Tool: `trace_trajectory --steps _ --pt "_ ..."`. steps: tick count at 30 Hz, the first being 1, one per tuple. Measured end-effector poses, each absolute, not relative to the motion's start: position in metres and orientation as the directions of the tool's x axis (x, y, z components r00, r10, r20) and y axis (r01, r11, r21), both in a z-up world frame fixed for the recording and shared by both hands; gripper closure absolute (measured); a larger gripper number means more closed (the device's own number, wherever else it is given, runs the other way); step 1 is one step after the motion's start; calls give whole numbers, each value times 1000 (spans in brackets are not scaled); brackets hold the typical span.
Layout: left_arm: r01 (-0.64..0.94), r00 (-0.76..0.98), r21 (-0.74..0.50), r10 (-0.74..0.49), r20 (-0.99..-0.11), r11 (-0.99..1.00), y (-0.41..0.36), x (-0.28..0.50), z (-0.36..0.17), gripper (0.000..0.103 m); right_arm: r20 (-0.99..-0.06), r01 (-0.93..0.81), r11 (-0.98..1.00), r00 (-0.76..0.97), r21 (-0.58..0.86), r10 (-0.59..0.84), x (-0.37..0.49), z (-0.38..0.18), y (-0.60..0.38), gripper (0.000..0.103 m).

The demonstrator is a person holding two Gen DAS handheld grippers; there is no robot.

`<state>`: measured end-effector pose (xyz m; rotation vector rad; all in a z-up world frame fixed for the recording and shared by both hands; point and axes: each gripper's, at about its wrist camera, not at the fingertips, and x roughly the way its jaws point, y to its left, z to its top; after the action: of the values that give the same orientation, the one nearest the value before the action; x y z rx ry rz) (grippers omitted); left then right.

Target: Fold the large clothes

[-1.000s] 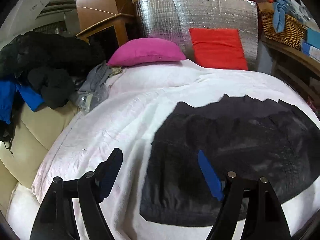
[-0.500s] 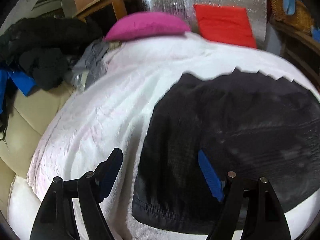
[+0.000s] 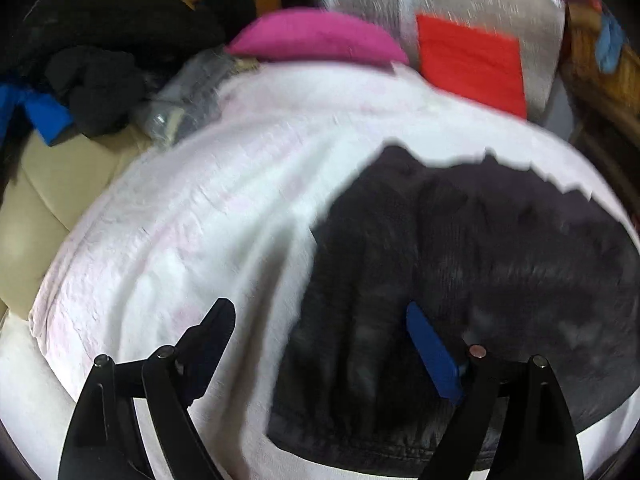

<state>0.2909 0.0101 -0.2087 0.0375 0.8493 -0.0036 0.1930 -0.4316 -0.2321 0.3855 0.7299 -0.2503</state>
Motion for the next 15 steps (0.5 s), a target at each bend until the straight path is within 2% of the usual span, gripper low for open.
trace_trajectory --steps 2,4,10,15 --pt "4 694 17 10 -720 1000 15 292 -199 15 -632 345 904 766 253 -115 188 -218 -434 33" --pt "-5 686 13 13 -727 1000 15 304 -197 15 -622 334 906 776 262 -106 200 -212 -439 33" --pt "6 596 54 40 -802 999 -4 348 -226 15 -671 341 892 739 296 -60 255 -223 -446 35" --pt "7 566 45 33 -824 999 -13 370 -245 14 -775 435 853 629 290 -57 305 -267 -468 36"
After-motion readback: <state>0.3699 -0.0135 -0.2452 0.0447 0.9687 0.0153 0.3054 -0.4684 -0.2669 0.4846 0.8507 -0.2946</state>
